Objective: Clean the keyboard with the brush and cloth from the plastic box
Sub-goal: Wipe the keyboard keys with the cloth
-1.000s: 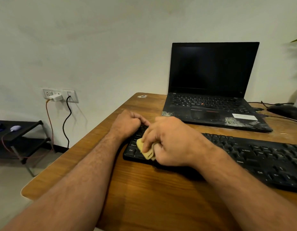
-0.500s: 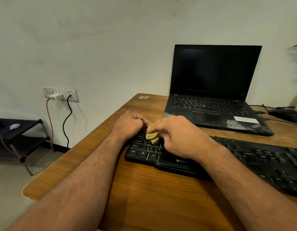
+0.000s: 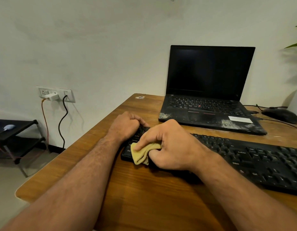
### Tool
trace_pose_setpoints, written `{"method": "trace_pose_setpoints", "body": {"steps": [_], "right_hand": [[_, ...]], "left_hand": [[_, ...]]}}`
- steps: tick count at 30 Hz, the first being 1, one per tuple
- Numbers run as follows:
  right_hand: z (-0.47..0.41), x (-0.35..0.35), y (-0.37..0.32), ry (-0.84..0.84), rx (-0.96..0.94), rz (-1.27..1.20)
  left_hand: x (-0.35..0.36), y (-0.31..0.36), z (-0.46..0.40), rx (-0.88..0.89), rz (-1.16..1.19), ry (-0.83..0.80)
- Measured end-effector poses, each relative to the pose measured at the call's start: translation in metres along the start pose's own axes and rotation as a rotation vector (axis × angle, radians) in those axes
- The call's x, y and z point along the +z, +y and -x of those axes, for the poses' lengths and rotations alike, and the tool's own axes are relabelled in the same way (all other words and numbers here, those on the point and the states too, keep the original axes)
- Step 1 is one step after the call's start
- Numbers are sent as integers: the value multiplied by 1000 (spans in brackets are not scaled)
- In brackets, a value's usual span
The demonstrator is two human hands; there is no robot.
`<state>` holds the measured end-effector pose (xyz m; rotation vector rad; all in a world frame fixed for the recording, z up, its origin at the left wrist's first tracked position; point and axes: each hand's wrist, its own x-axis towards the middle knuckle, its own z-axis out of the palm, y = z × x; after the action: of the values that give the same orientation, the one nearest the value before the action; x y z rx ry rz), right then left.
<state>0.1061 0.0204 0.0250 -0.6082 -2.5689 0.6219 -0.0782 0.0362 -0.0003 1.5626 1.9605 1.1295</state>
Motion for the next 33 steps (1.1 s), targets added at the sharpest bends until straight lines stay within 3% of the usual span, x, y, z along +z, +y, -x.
{"method": "trace_pose_setpoints", "body": {"steps": [6,11,15,18,20,25,29,33], "right_hand": [[-4,1,-5,-91,-61,188],[1,-9,6,33,-28,294],[-13,-2,14,-67,106,381],[-23,-3,25,53,249,427],[-20,-7,27,71,218,437],[-10,-4,13,-68,121,307],[-25,0,28,60,257,336],[-21,0,22,105,173,392]], "left_hand": [[0,-1,-4,21,-34,-5],[0,-2,-6,40,-50,-10],[2,-4,-9,5,-54,-1],[3,-6,-11,-5,-49,1],[3,-6,-11,2,-53,2],[3,-7,-12,26,-72,29],[4,-8,-15,0,-82,20],[3,-9,-14,7,-81,9]]}}
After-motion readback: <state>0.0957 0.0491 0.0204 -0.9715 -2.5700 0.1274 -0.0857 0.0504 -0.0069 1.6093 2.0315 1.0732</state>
